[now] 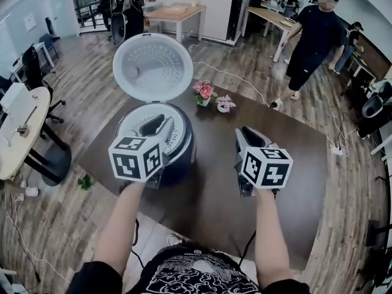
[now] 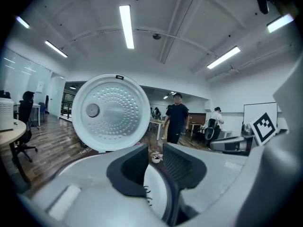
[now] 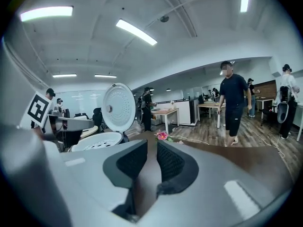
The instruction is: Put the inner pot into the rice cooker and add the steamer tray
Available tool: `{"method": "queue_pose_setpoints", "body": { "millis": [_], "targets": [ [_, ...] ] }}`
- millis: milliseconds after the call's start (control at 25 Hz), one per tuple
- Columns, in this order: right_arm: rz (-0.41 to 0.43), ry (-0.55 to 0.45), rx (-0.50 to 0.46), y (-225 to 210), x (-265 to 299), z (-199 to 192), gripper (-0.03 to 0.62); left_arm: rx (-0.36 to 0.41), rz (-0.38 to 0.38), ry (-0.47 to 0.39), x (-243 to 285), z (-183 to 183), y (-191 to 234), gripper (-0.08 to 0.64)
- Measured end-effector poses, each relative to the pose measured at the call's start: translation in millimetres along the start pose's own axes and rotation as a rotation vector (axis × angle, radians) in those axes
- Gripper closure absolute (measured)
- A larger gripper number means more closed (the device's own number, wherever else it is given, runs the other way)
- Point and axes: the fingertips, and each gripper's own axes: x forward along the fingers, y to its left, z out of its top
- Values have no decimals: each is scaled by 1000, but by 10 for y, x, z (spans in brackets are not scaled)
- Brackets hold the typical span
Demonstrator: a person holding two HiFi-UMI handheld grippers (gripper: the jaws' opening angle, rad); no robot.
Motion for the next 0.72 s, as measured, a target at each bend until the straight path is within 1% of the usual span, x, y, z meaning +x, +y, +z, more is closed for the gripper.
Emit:
{"method": "queue_pose_setpoints", "body": {
  "millis": [200,320,440,600,720],
  "targets": [
    [-95,-28,6,-386,-463,-88,554,28,-115,12,201,-92,-588,462],
    [-142,-34,7,-573,-691,-44,569,43,-175,32,316,-89,-910,463],
    [-175,-42,6,-719,-880,-8,588,57,-214,43,412,-104,-1175,482],
    [-200,-52,-6,-963,-1109,-162,592,81,-259,51,542,-323,-1581,495],
    [-214,-66,-19,-1003,-1226,-172,594,84,-286,52,555,-387,-1710,524]
  ]
}}
